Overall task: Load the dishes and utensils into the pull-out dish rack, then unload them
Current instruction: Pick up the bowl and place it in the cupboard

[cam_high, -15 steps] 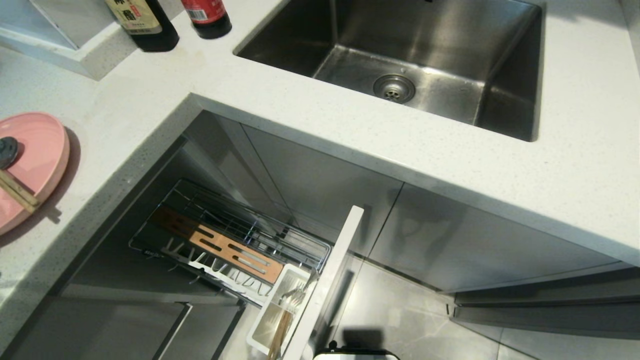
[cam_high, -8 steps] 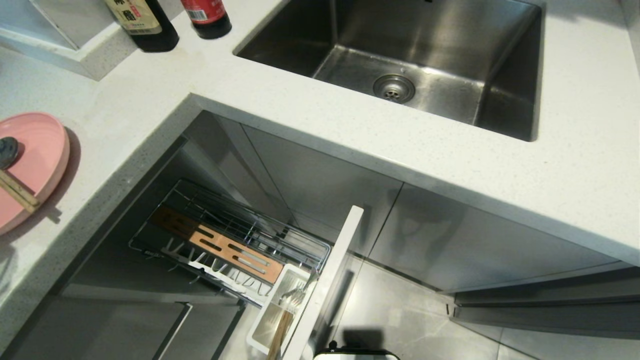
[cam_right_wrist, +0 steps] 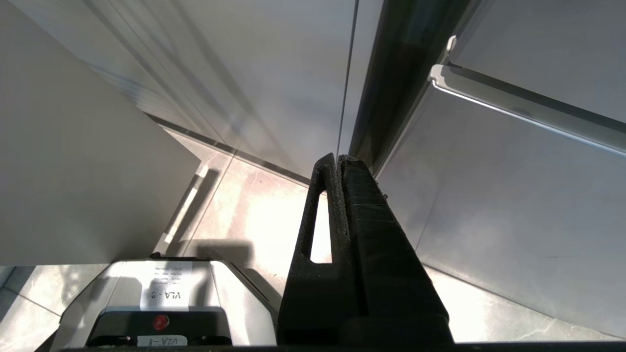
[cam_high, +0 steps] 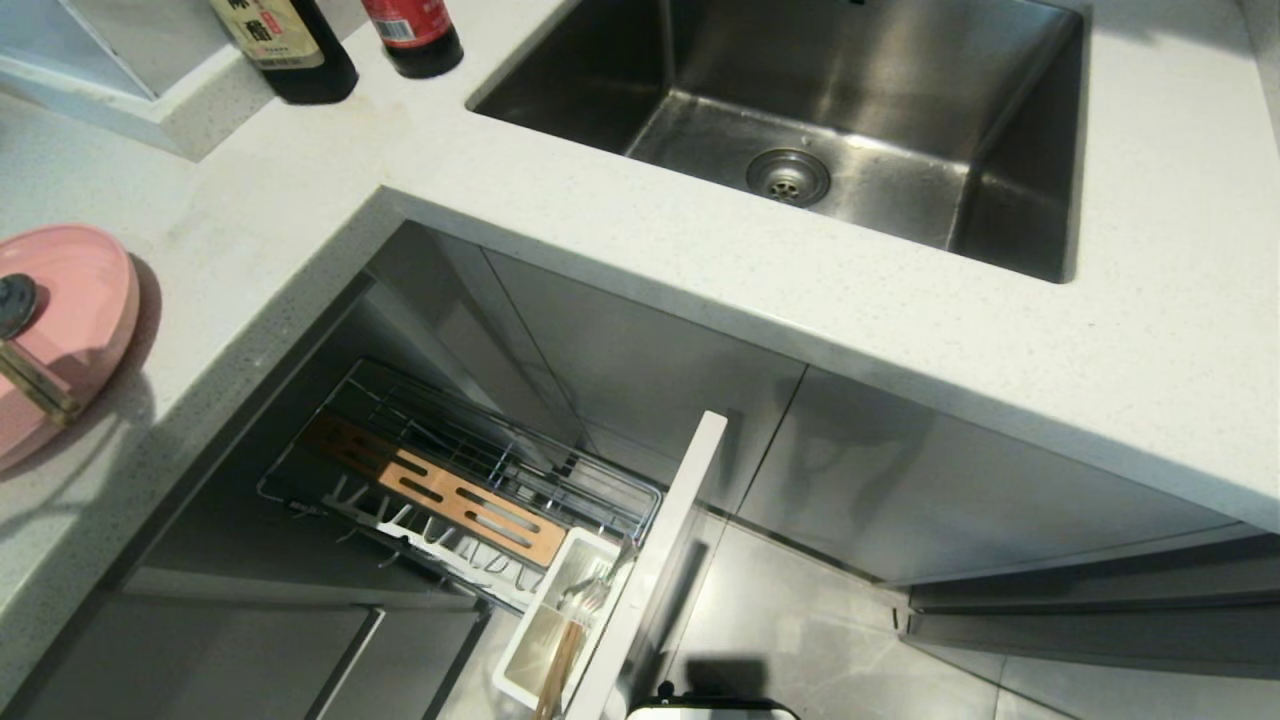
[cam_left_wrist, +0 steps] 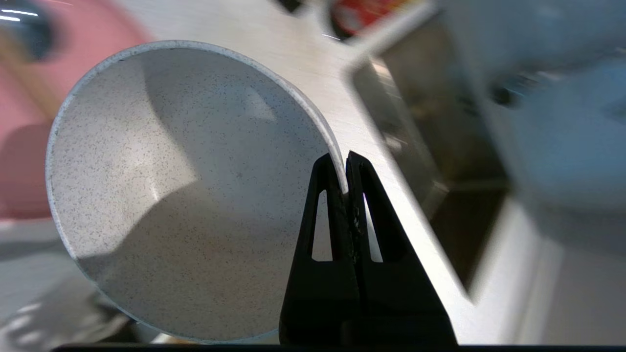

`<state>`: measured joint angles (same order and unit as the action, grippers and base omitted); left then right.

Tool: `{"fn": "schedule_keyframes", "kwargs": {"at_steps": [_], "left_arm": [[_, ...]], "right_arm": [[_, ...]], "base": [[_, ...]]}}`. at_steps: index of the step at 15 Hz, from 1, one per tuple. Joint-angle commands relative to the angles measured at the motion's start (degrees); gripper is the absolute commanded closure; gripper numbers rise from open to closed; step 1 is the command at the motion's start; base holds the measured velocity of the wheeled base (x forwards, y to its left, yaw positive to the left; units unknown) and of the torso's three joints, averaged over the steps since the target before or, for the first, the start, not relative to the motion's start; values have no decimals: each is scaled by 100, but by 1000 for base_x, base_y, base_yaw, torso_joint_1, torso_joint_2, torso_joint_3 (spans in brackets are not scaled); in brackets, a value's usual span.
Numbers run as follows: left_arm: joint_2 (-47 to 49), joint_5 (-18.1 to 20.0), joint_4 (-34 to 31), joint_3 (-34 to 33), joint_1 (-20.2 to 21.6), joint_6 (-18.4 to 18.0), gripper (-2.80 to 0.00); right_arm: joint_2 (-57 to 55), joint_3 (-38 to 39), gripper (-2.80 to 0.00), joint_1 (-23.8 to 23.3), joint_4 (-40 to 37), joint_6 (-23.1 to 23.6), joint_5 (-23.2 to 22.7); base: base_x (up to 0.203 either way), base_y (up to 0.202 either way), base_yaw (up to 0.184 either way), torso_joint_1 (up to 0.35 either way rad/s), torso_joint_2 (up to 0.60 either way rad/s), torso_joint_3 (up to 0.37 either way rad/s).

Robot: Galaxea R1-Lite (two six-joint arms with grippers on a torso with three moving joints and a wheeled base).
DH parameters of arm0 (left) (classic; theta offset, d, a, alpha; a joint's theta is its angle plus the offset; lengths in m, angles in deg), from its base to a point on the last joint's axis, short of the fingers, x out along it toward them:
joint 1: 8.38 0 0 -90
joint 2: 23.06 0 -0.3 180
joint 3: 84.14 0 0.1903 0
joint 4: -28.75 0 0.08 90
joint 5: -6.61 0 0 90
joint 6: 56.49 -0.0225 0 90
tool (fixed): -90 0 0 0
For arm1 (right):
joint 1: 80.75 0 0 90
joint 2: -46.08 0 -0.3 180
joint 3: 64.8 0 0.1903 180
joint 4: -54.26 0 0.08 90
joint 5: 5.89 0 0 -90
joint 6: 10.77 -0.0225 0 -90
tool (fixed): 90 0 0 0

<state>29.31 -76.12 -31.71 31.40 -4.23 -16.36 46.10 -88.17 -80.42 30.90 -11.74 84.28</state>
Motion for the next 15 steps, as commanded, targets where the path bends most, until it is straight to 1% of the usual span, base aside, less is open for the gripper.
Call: {"fn": "schedule_keyframes", "kwargs": {"at_steps": [1,3,4,5,6,8,9,10,11,12,14,15], "left_arm": [[23,150,311,116,-752,110,0],[142,158,1154,54,-1364,333,0],[230,3,1531,-57,-1700,433,0],[315,-254,1833,-226,-1994,478,0],[385,-500,2137,-485,-2291,506,0],[441,-847,2630,-1126,-2744,525,0],[443,-1047,2774,-1408,-2947,548,0],[423,-1166,2839,-1584,-3062,671,0],[394,-1193,2853,-1712,-3084,819,0],[357,-1200,2854,-1842,-3117,863,0],[268,-1263,2872,-2125,-3350,880,0],[273,-1389,2898,-2255,-3507,900,0]], "right_arm": [[-2,9,0,2,0,0,0],[-2,9,0,2,0,0,0],[-2,9,0,2,2,0,0],[-2,9,0,2,0,0,0],[-2,9,0,2,0,0,0],[-2,9,0,2,0,0,0],[-2,9,0,2,0,-2,0],[-2,9,0,2,0,0,0],[-2,9,0,2,0,-7,0],[-2,9,0,2,0,0,0],[-2,9,0,2,0,0,0],[-2,9,0,2,0,0,0]], "base": [[0,0,0,0,0,0],[0,0,0,0,0,0],[0,0,0,0,0,0],[0,0,0,0,0,0],[0,0,0,0,0,0],[0,0,0,0,0,0],[0,0,0,0,0,0],[0,0,0,0,0,0],[0,0,0,0,0,0],[0,0,0,0,0,0],[0,0,0,0,0,0],[0,0,0,0,0,0]]}}
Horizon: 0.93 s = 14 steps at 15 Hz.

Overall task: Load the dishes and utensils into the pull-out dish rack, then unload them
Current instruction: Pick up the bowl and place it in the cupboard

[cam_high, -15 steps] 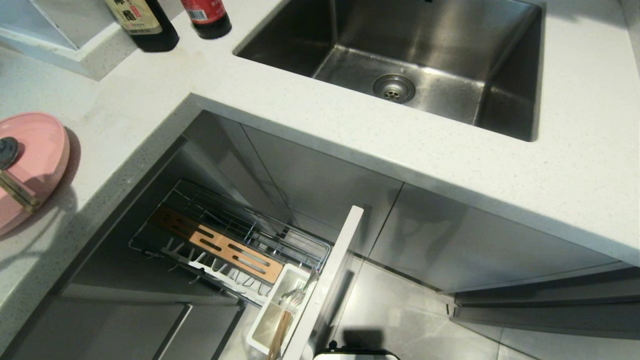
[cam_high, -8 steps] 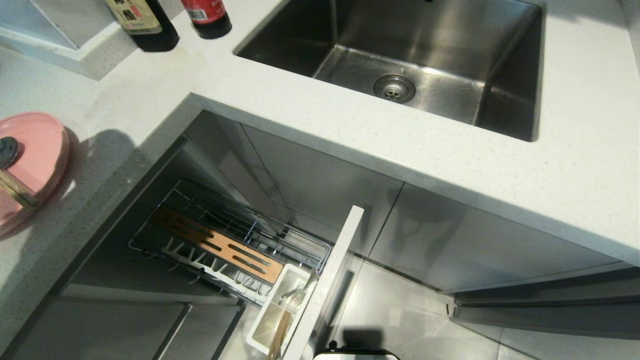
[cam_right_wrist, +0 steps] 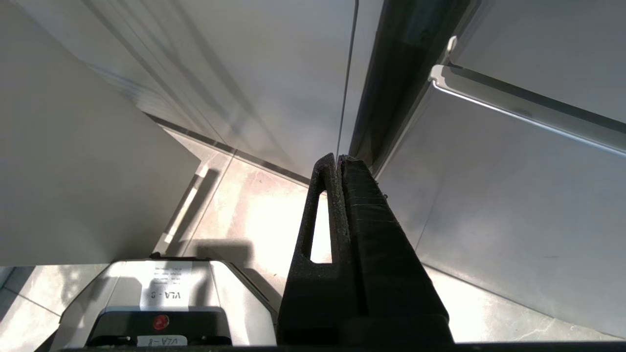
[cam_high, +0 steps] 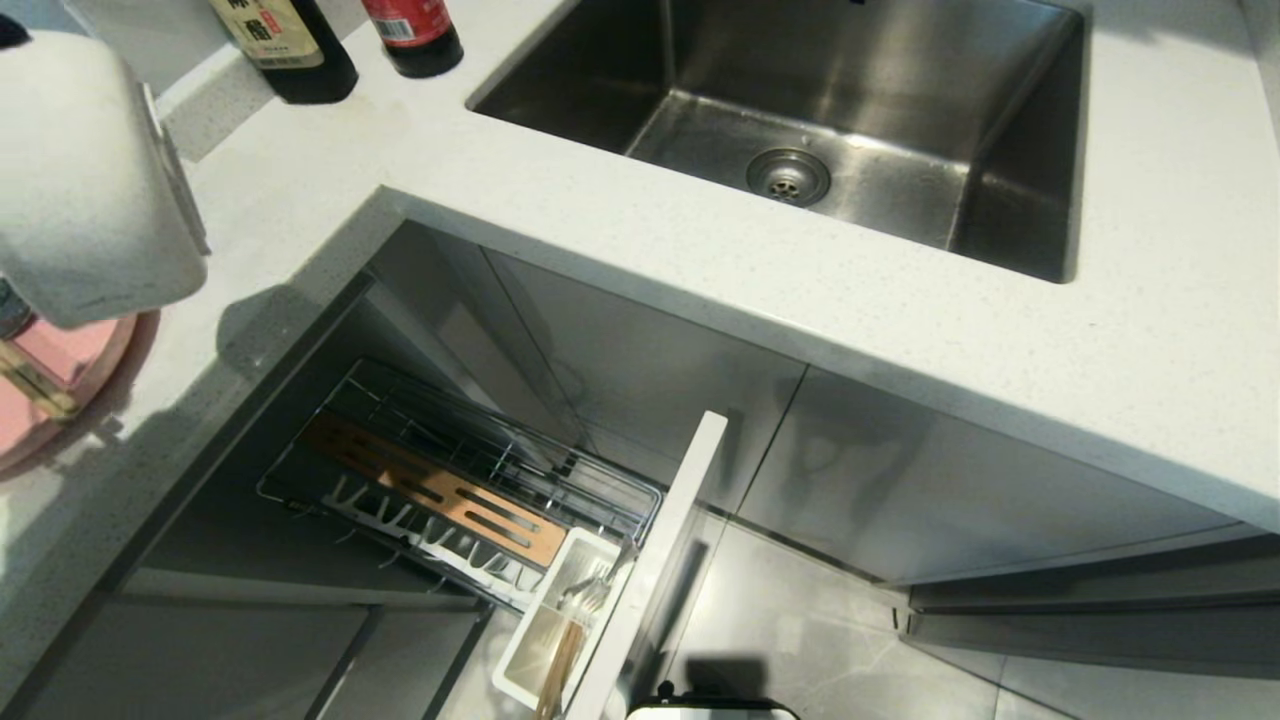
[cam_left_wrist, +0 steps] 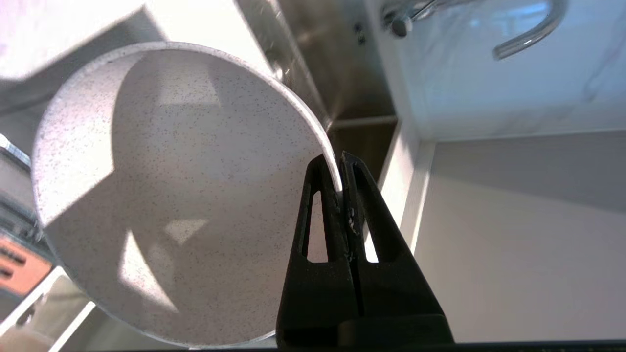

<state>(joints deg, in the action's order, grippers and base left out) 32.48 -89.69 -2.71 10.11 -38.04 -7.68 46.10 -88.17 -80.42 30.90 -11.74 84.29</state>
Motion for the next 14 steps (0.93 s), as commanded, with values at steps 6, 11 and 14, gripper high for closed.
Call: {"fn": "schedule_keyframes", "kwargs": {"at_steps": [6,11,14], "left_arm": [[387,-1753,1401,-1115,-1256,110,0],[804,-3400,2264,-1966,-2093,131,0],[801,-3506,2365,-2183,-2090,652,0]], "right_arm": [[-2,9,0,2,0,0,-1],[-2,9,0,2,0,-7,-1],[-2,9,0,2,0,-2,-1]], "base": [[0,0,0,0,0,0],[0,0,0,0,0,0],[0,0,0,0,0,0]]}}
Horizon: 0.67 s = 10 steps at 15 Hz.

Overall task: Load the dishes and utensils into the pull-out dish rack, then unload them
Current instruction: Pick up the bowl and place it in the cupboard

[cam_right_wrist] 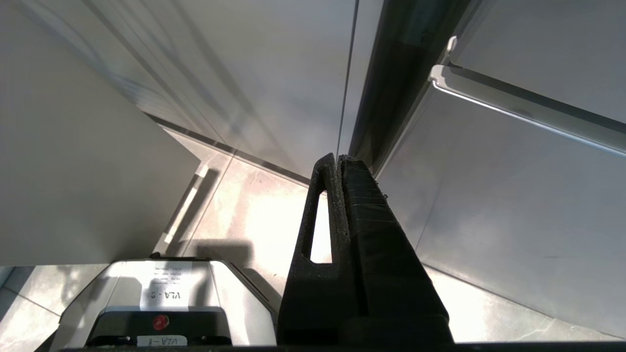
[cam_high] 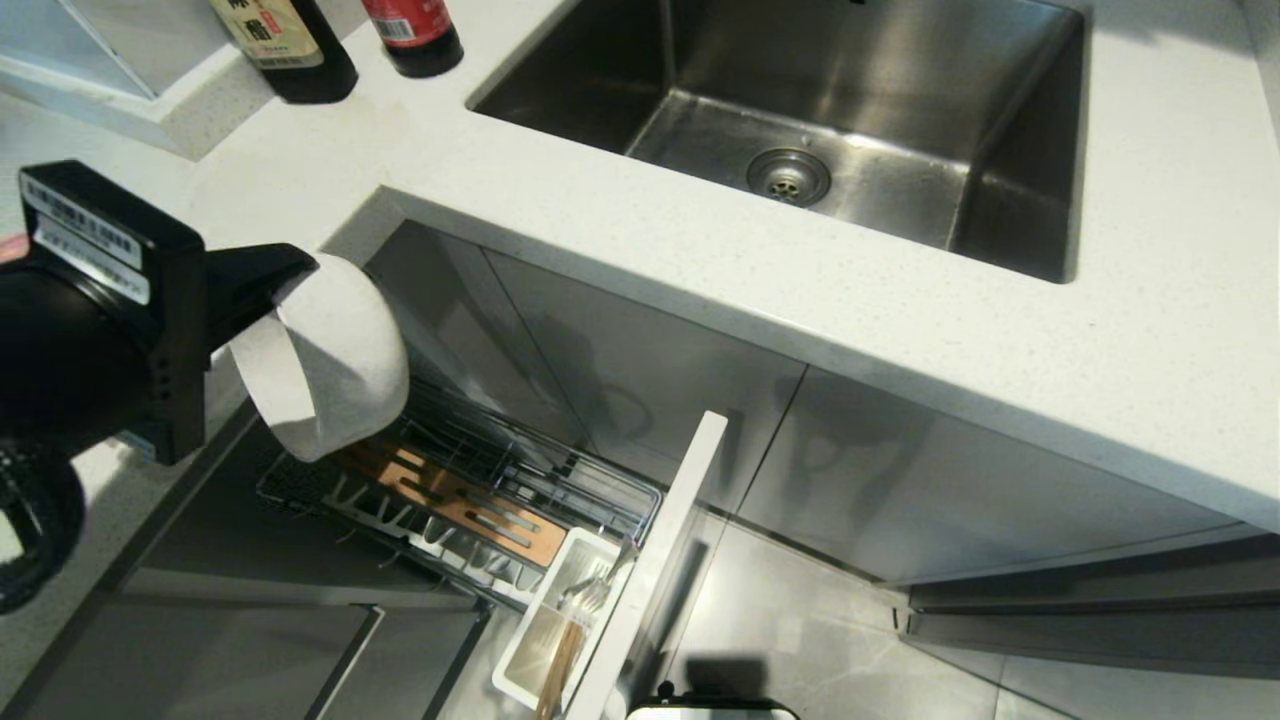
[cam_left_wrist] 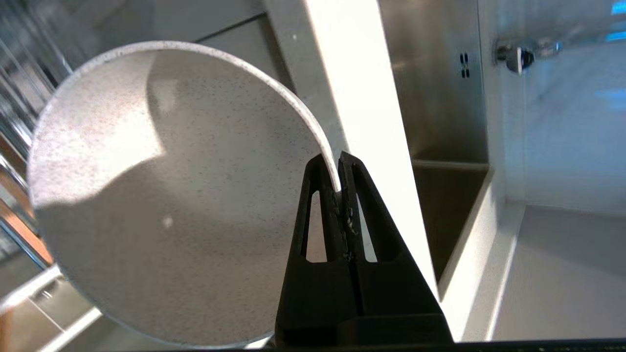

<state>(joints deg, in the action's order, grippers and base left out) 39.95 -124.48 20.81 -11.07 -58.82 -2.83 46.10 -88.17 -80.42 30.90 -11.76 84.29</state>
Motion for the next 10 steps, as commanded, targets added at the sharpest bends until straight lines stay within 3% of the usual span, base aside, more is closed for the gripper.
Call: {"fn": "schedule_keyframes", "kwargs": {"at_steps": [1,4,10], "left_arm": [[54,-22,18,-151,-6,421,0],[154,-4,69,-329,47,1074,0],[747,-145,1202,-896,43,1240,0]], "right_arm": [[-2,9,0,2,0,2,-1],[-2,9,0,2,0,2,-1],[-2,9,0,2,0,2,-1]], "base": [[0,0,0,0,0,0],[0,0,0,0,0,0],[0,0,0,0,0,0]]}}
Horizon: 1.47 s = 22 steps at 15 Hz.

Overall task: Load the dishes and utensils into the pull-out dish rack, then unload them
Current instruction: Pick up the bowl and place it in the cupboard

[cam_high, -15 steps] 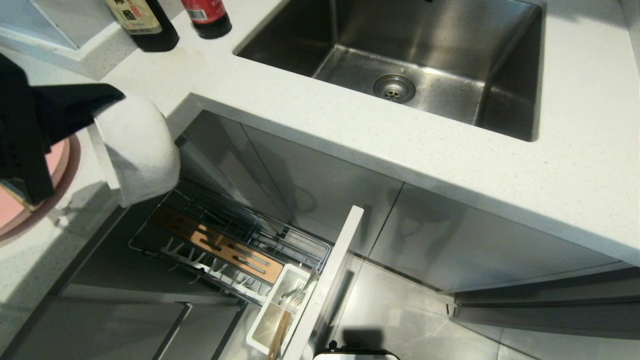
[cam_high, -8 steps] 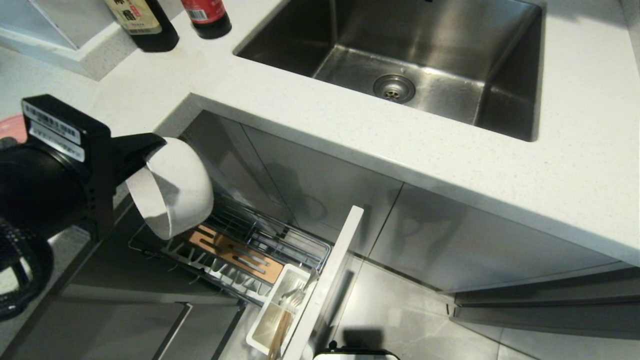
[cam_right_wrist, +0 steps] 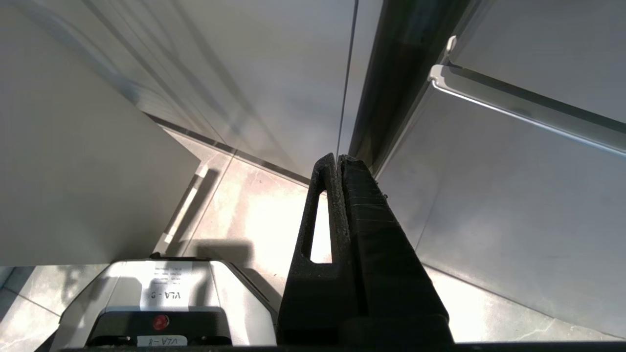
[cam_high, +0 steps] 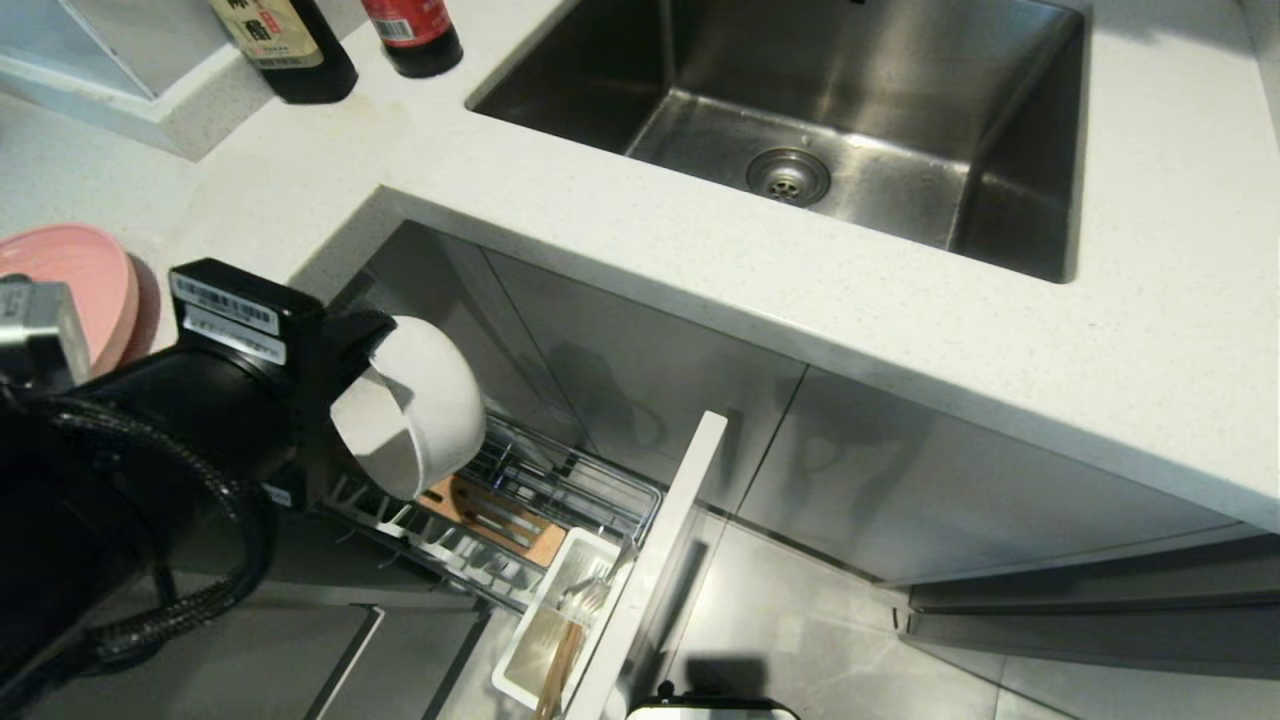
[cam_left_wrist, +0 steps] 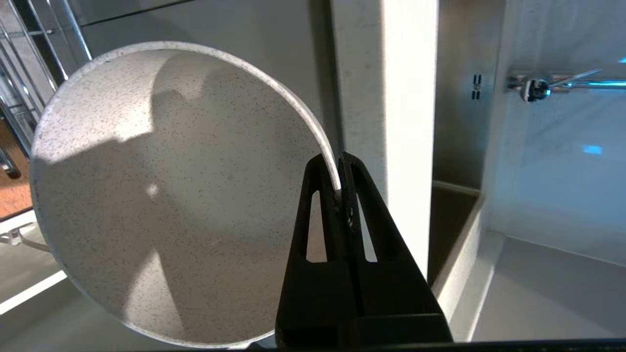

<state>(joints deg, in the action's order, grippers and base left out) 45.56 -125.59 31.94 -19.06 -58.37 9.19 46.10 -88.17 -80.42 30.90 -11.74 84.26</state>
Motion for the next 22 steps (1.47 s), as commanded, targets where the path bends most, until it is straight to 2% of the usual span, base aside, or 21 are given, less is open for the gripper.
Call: {"fn": "schedule_keyframes", "kwargs": {"at_steps": [1,3,6,9,14,19,21,22], "left_arm": [[264,-48,338,-199,-2,160,0],[384,-57,459,-260,-3,453,0],[654,-282,738,-357,-16,623,0],[892,-376,1317,-613,-46,657,0],[951,-351,1588,-1014,-140,672,0],[1579,-305,3503,-1904,-230,650,0],[1986,-183,4643,-2210,-58,648,0],[2154,-61,4902,-2297,86,648,0]], "right_arm": [[-2,9,0,2,0,0,2],[-2,9,0,2,0,-1,2],[-2,9,0,2,0,-4,2],[-2,9,0,2,0,0,2],[-2,9,0,2,0,0,2],[-2,9,0,2,0,0,2],[-2,9,0,2,0,-2,2],[-2,9,0,2,0,-2,2]], "base": [[0,0,0,0,0,0],[0,0,0,0,0,0],[0,0,0,0,0,0],[0,0,0,0,0,0],[0,0,0,0,0,0],[0,0,0,0,0,0],[0,0,0,0,0,0],[0,0,0,0,0,0]]}}
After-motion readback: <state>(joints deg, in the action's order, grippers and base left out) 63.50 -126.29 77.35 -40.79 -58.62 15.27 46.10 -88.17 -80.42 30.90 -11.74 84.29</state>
